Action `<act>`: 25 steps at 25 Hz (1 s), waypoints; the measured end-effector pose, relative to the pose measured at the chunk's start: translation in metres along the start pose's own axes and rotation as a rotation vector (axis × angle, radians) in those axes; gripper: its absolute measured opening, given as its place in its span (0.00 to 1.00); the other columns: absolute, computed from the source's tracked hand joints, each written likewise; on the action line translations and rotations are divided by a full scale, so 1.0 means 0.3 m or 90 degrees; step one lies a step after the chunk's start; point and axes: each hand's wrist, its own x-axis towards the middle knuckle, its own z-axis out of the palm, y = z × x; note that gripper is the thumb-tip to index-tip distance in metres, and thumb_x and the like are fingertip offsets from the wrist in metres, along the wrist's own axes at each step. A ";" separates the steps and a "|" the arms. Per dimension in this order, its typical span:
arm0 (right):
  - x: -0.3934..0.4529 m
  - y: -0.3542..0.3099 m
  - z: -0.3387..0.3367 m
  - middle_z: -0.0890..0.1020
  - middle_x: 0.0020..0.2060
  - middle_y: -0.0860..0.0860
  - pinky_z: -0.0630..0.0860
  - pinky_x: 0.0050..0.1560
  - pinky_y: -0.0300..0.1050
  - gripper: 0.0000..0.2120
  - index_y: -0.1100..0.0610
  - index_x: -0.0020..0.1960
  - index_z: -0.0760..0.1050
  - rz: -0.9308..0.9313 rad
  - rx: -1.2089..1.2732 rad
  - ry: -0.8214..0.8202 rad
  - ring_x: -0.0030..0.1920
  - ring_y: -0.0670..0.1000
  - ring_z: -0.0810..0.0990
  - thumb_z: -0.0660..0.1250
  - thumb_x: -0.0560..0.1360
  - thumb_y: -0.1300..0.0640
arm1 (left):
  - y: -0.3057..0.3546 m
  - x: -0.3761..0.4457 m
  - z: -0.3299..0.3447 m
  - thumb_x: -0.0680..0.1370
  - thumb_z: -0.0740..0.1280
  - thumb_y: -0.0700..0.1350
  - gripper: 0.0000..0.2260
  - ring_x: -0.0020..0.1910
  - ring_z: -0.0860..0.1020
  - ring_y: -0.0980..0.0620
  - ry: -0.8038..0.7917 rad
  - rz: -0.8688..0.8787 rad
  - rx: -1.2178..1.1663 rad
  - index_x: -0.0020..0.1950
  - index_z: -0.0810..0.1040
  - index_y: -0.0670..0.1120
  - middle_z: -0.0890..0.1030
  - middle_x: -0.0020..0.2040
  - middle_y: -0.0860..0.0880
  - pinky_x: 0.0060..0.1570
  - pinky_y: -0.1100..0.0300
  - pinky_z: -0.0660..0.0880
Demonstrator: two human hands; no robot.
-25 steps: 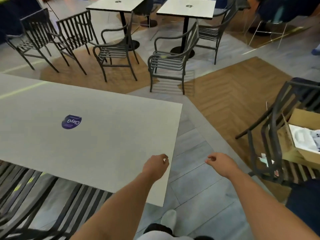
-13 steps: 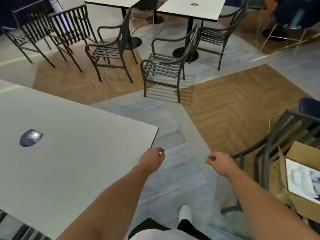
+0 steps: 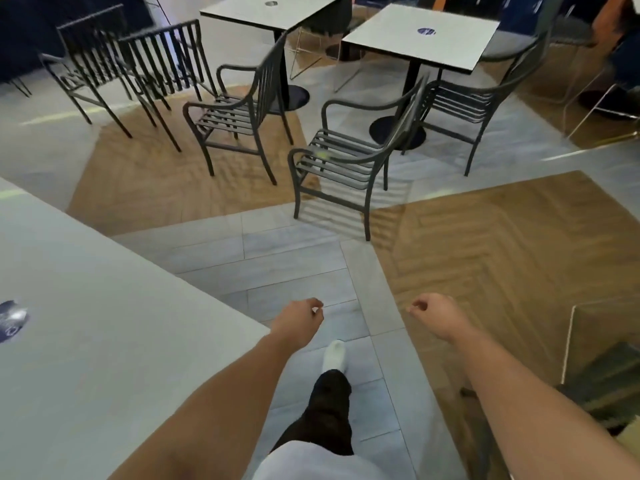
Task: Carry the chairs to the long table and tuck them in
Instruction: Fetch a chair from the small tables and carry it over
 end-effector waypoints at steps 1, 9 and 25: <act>0.084 -0.013 -0.045 0.85 0.53 0.53 0.76 0.54 0.45 0.15 0.58 0.60 0.82 0.000 0.001 0.005 0.54 0.54 0.81 0.69 0.79 0.49 | 0.024 0.102 -0.022 0.84 0.58 0.53 0.16 0.50 0.81 0.47 -0.003 -0.002 0.004 0.68 0.78 0.53 0.85 0.52 0.49 0.52 0.54 0.77; 0.652 -0.130 -0.513 0.86 0.51 0.52 0.77 0.53 0.47 0.11 0.54 0.56 0.83 0.007 -0.016 0.078 0.53 0.56 0.81 0.69 0.79 0.49 | 0.350 0.800 -0.316 0.85 0.58 0.50 0.17 0.57 0.80 0.43 -0.004 0.065 0.051 0.70 0.77 0.50 0.83 0.60 0.46 0.52 0.55 0.74; 1.685 0.037 -1.248 0.84 0.55 0.50 0.75 0.53 0.46 0.14 0.51 0.60 0.81 -0.066 -0.107 0.010 0.54 0.54 0.80 0.67 0.80 0.45 | 1.036 1.635 -0.350 0.84 0.58 0.49 0.14 0.51 0.81 0.43 0.077 -0.026 -0.036 0.65 0.80 0.49 0.85 0.51 0.46 0.54 0.49 0.78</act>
